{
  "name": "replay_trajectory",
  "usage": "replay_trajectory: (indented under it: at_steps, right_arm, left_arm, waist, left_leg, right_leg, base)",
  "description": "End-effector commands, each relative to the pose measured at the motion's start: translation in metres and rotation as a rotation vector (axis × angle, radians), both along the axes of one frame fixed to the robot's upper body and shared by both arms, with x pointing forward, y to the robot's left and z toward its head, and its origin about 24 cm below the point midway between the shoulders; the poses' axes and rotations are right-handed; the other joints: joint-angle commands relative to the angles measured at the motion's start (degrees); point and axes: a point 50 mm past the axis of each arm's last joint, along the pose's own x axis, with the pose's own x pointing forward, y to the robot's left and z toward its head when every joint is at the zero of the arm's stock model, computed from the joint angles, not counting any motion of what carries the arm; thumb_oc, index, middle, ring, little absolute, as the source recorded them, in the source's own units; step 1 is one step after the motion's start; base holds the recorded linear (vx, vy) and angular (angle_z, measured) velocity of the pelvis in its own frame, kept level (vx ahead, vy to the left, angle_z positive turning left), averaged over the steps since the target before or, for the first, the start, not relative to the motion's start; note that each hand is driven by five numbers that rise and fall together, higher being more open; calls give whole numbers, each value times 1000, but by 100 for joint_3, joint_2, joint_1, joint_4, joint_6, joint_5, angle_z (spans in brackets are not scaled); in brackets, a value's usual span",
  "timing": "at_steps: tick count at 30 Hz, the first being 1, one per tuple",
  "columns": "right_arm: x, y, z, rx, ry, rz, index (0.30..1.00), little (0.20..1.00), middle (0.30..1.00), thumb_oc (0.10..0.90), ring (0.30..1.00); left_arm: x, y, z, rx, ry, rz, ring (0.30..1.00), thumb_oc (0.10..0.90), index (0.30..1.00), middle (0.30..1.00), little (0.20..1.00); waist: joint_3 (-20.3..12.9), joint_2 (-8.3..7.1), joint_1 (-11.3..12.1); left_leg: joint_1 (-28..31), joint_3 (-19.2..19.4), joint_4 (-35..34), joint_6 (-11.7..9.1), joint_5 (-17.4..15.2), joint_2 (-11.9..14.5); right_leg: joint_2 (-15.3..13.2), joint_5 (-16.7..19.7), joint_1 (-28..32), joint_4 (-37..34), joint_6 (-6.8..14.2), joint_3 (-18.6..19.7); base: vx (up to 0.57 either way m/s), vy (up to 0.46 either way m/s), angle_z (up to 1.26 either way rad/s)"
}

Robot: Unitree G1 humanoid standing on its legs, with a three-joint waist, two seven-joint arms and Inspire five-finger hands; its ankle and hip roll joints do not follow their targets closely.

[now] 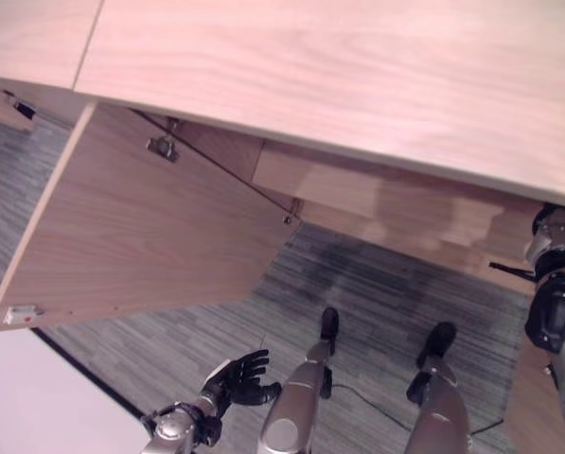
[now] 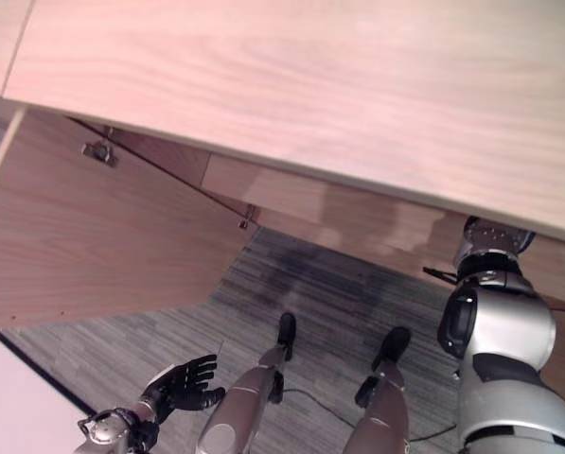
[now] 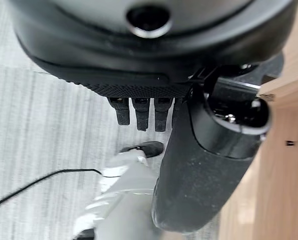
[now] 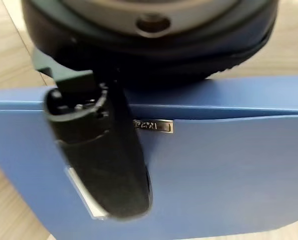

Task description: Put the empty folder in the office cabinet

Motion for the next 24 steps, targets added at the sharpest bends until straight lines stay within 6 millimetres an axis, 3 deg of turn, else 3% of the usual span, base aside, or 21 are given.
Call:
replay_trajectory:
  at_steps: [1,5,6,11,14,17,24]
  right_arm:
    - [-3,-3,90,-283,-151,30,900,900,900,800,900]
    - [-3,-5,90,-272,-109,26,900,900,900,800,900]
    - [-4,-6,88,-268,-87,24,900,900,900,800,900]
    - [-4,-9,77,-220,65,20,900,900,900,800,900]
    - [3,2,75,-224,159,57,900,900,900,800,900]
    - [5,5,59,-274,354,96,900,900,900,800,900]
    - [6,9,34,-241,528,116,900,900,900,800,900]
  left_arm:
    - [-20,30,-2,112,66,14,900,800,900,900,900]
    - [-14,35,1,130,43,43,900,800,900,900,900]
    - [-13,35,2,136,36,45,900,800,900,900,900]
    - [-13,37,3,179,38,26,900,800,900,900,900]
    - [-13,40,3,222,41,22,900,800,900,900,900]
    - [-13,48,3,285,50,32,900,800,900,900,900]
    - [-8,43,-1,317,44,45,900,800,900,900,900]
  waist:
    - [-284,-136,301]
    - [-213,-193,226]
    - [-150,-191,213]
    - [-157,-260,145]
    - [-127,-308,117]
    - [-70,-385,65]
    - [-16,-423,34]
  left_leg:
    - [-373,-8,989,-354,-817,430]
    - [-618,-100,1446,-386,-1162,411]
    - [-737,-94,1567,-367,-1077,412]
    - [-816,-132,1787,-379,-1338,423]
    - [-852,-128,1933,-370,-1421,442]
    - [-864,-141,2106,-365,-1504,460]
    - [-661,-171,2084,-370,-1541,462]
  right_leg:
    - [-66,-1223,-12,1019,500,434]
    - [-67,-1555,-239,1460,484,571]
    - [-78,-1440,-351,1530,434,536]
    - [-27,-1685,-420,1743,432,644]
    - [29,-1739,-453,1833,388,664]
    - [57,-1798,-409,1918,340,658]
    - [118,-1803,-70,1774,301,591]
  base:
    - [70,-43,14]
    - [18,-46,4]
    - [17,-49,2]
    - [15,-28,1]
    - [-9,-12,-1]
    - [-31,-48,-5]
    - [-8,-16,0]
